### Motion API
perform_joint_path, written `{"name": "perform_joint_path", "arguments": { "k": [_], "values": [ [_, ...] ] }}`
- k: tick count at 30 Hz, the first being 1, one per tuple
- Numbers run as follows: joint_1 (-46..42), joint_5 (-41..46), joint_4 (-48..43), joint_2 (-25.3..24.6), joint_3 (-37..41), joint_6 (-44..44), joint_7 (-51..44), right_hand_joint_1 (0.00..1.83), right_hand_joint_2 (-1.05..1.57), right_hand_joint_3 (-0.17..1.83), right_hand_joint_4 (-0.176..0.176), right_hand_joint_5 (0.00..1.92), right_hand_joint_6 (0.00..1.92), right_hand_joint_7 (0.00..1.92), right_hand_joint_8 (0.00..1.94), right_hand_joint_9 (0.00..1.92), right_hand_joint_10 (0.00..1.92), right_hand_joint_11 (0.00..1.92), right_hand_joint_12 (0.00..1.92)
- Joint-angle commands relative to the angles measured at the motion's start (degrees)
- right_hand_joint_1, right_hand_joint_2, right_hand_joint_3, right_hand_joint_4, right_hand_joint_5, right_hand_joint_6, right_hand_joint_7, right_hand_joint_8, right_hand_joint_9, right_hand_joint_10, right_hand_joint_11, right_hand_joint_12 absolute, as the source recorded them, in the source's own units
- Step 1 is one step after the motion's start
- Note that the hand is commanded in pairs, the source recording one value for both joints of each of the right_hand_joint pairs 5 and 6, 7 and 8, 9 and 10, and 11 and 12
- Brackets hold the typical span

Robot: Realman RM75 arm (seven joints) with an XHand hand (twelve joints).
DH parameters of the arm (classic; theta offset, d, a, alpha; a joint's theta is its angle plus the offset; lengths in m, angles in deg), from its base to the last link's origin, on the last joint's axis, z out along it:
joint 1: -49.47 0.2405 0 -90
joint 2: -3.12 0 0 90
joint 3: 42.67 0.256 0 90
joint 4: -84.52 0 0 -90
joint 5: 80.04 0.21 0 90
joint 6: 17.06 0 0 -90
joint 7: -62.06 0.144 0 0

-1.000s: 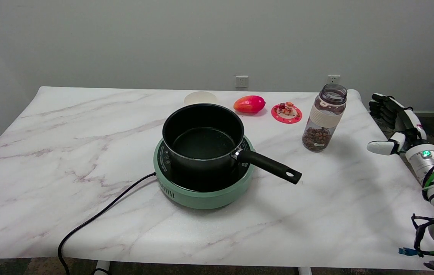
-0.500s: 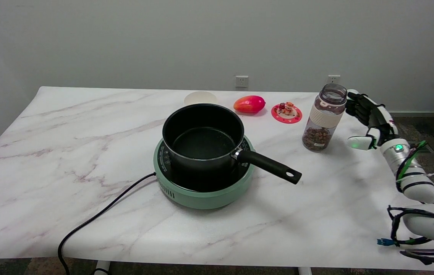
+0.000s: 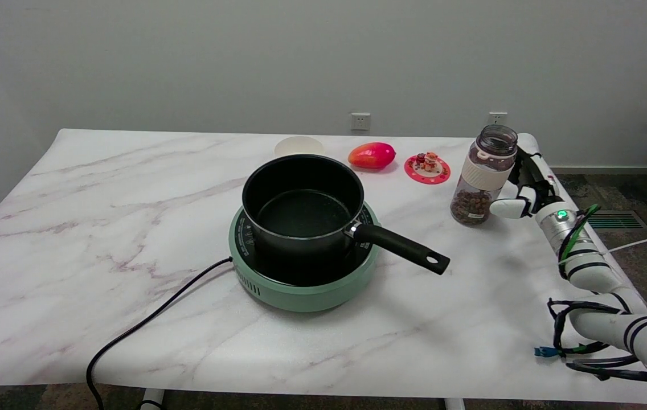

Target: Pick up the bottle.

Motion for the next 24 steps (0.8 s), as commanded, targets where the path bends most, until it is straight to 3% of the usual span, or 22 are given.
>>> {"name": "perform_joint_path", "arguments": {
  "k": [1,16,24],
  "values": [
    [5.38,-0.17,3.20,-2.87,-3.96,-0.09,0.51,1.21,-0.93,1.07,0.000,0.29,0.29,0.39,0.39,0.33,0.33,0.32,0.32],
    [6.32,-0.17,4.30,-3.49,-4.16,-0.09,0.51,1.24,-0.94,1.02,0.000,0.27,0.27,0.38,0.38,0.31,0.31,0.27,0.27],
    [6.08,0.25,4.64,-3.49,-3.78,-0.10,0.51,1.34,-0.77,0.95,0.000,0.24,0.24,0.44,0.44,0.30,0.30,0.21,0.21]
  ]
}}
